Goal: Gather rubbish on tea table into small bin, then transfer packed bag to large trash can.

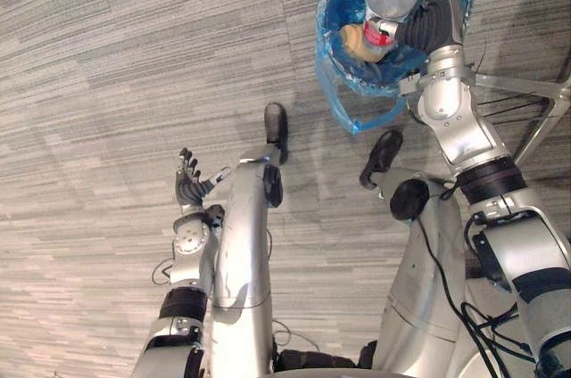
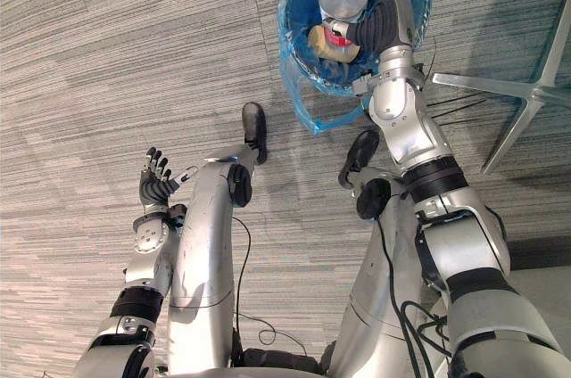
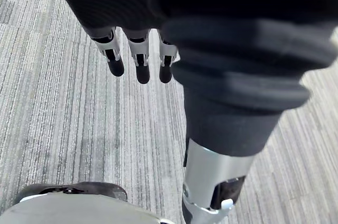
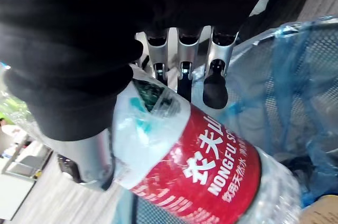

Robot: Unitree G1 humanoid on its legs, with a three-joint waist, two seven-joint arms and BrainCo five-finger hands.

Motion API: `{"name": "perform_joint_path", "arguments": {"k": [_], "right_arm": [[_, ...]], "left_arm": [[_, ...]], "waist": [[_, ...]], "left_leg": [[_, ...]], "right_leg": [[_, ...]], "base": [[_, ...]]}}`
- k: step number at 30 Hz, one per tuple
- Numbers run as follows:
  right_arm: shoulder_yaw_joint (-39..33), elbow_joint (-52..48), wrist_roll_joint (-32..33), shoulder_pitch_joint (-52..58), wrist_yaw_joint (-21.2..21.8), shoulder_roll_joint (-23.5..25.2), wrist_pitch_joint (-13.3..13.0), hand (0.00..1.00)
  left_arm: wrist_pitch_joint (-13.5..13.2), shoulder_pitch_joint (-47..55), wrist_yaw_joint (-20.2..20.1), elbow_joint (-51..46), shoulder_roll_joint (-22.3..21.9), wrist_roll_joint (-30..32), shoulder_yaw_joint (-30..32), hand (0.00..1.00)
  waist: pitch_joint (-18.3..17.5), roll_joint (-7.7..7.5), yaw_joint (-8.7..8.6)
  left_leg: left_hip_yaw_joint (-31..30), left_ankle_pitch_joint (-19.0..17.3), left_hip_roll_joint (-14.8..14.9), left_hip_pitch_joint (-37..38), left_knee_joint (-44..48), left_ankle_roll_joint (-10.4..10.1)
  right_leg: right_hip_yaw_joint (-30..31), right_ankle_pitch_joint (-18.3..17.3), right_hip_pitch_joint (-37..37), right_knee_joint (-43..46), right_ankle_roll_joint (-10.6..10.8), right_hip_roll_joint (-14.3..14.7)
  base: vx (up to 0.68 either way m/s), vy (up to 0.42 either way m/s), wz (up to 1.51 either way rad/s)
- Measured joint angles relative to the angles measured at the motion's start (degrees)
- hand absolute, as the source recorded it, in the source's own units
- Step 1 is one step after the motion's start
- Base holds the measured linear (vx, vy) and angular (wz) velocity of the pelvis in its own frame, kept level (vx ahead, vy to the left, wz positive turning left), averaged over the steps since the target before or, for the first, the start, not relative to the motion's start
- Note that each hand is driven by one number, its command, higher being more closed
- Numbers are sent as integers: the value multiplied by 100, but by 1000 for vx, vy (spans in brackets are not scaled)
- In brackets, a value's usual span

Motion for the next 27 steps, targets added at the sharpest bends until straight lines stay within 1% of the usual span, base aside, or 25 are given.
{"name": "perform_joint_path", "arguments": {"k": [3, 5, 9, 10, 11, 12, 13, 14, 15, 16, 17, 19, 23, 27], "right_arm": [[-12, -245, -37, 123, -30, -3, 2, 0], [-3, -943, -422, 585, -56, 23, -2, 0], [-14, -1641, -1070, 1258, -176, 175, -37, 0], [-12, -1735, -1167, 1410, -174, 188, -41, 0], [-11, -1804, -1336, 1650, -174, 252, -44, 0], [-7, -1804, -1378, 1739, -171, 286, -44, 0], [-5, -1803, -1476, 1903, -148, 347, -44, 0], [14, -1803, -1569, 2010, -140, 357, -45, 0], [73, -1795, -1615, 2129, -115, 355, -45, 0], [91, -1792, -1669, 2171, -64, 367, -45, 0], [159, -1770, -1814, 2207, 33, 400, -45, 0], [339, -1640, -1939, 2208, 130, 477, -59, 0], [691, -776, -2278, 1887, 303, 678, -36, 0], [758, 124, -2497, 1512, 354, 901, 59, 0]], "left_arm": [[4, -1, 0, 58, 17, 3, 3, 0], [46, 2, 46, 129, 35, 11, 31, 0], [86, 95, 114, 176, 108, 64, 53, 0], [91, 116, 113, 177, 130, 119, 54, 0], [102, 167, 114, 174, 159, 182, 92, 0], [108, 189, 115, 175, 177, 198, 102, 0], [128, 211, 114, 182, 204, 237, 111, 0], [154, 211, 112, 187, 212, 242, 111, 0], [182, 213, 110, 196, 224, 242, 111, 0], [185, 214, 108, 200, 217, 242, 110, 0], [187, 216, 108, 227, 216, 243, 112, 0], [186, 214, 107, 251, 234, 243, 136, 0], [176, 204, 107, 298, 229, 241, 147, 0], [166, 195, 114, 324, 223, 236, 132, 0]], "waist": [[-5, -9, -13], [-16, -32, -44], [-60, -127, -112], [-82, -168, -112], [-154, -279, -123], [-191, -339, -122], [-216, -384, -121], [-219, -389, -121], [-245, -435, -124], [-246, -438, -118], [-247, -439, -117], [-267, -474, -122], [-273, -477, -121], [-272, -477, -111]], "left_leg": [[-17, 5, 18, 20, 17, -8], [-70, 5, 40, 122, 18, -10], [-47, -13, 62, 418, -91, 15], [-25, -14, 76, 489, -134, 13], [12, -7, 83, 592, -235, -7], [28, 1, 86, 626, -279, -18], [20, 14, 99, 693, -342, -36], [13, 21, 95, 758, -398, -51], [23, 43, 95, 837, -488, -65], [24, 63, 96, 878, -519, -44], [32, 76, 96, 949, -564, -60], [67, 103, 97, 1018, -641, -33], [71, 106, 95, 1044, -734, -35], [71, 127, 81, 1027, -827, -31]], "right_leg": [[-19, 1, 37, -5, -2, 18], [-88, 1, 198, -49, -3, 35], [-103, 0, 494, -180, -6, 56], [-100, 2, 552, -226, -7, 68], [-94, 6, 623, -307, -10, 73], [-91, 12, 640, -343, -16, 74], [-131, 30, 739, -433, -22, 104], [-141, 30, 814, -482, -23, 127], [-133, 38, 870, -541, -24, 122], [-139, 60, 915, -579, -13, 125], [-151, 101, 990, -636, -68, 127], [-147, 120, 1038, -702, -86, 128], [-179, 121, 1072, -792, -88, 132], [-210, 120, 1063, -857, -87, 125]], "base": [[-8, 25, -2], [-9, 38, -3], [-7, 24, -2], [-9, 27, -8], [-8, 27, -7], [-4, 23, -7], [0, 0, 0], [5, 18, 5], [7, 12, 7], [13, 11, 4], [0, 0, 0], [0, 0, 0], [0, 0, 0], [5, 19, 3]]}}
